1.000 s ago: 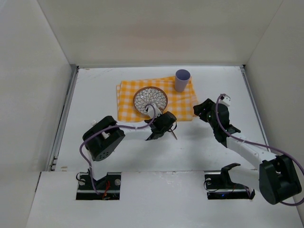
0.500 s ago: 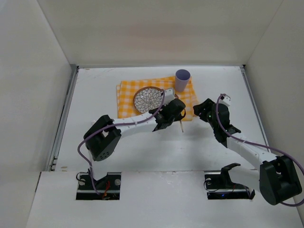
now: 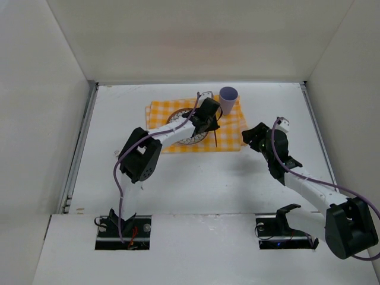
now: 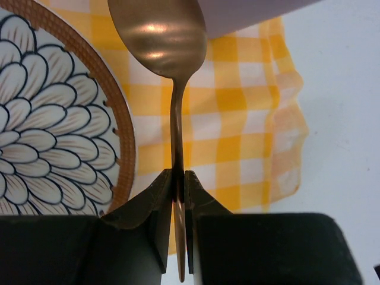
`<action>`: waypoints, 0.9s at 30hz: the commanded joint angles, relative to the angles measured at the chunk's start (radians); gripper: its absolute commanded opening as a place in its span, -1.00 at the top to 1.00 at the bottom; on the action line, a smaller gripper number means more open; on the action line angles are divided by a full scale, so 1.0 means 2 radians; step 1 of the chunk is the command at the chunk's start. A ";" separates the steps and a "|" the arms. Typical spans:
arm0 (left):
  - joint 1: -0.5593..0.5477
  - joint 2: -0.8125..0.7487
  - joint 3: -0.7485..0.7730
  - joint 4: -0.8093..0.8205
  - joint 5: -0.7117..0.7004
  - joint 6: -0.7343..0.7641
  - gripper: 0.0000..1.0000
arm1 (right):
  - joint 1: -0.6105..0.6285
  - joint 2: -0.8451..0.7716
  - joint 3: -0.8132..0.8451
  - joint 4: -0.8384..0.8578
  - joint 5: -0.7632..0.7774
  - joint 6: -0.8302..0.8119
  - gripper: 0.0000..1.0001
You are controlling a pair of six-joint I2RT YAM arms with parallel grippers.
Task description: Set the dinner table for one person
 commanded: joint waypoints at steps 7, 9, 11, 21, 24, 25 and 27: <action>0.019 0.057 0.104 -0.053 0.088 0.051 0.98 | 0.000 -0.003 0.009 0.024 -0.004 0.001 -0.19; 0.021 0.074 0.124 -0.061 0.094 0.057 0.98 | 0.000 -0.002 0.009 0.025 -0.004 0.001 -0.19; 0.023 0.087 0.136 -0.069 0.101 0.056 0.98 | 0.000 -0.004 0.009 0.025 -0.003 0.000 -0.19; 0.023 0.104 0.135 -0.086 0.081 0.038 0.94 | -0.003 -0.002 0.009 0.025 -0.004 0.001 -0.19; 0.023 0.101 0.128 -0.095 0.058 0.038 0.83 | 0.000 -0.004 0.009 0.025 -0.003 0.000 -0.19; 0.023 0.097 0.124 -0.095 0.048 0.038 0.75 | 0.000 -0.006 0.009 0.025 -0.002 0.000 -0.19; 0.024 0.091 0.121 -0.095 0.045 0.041 0.60 | -0.003 -0.004 0.008 0.025 -0.004 0.001 -0.19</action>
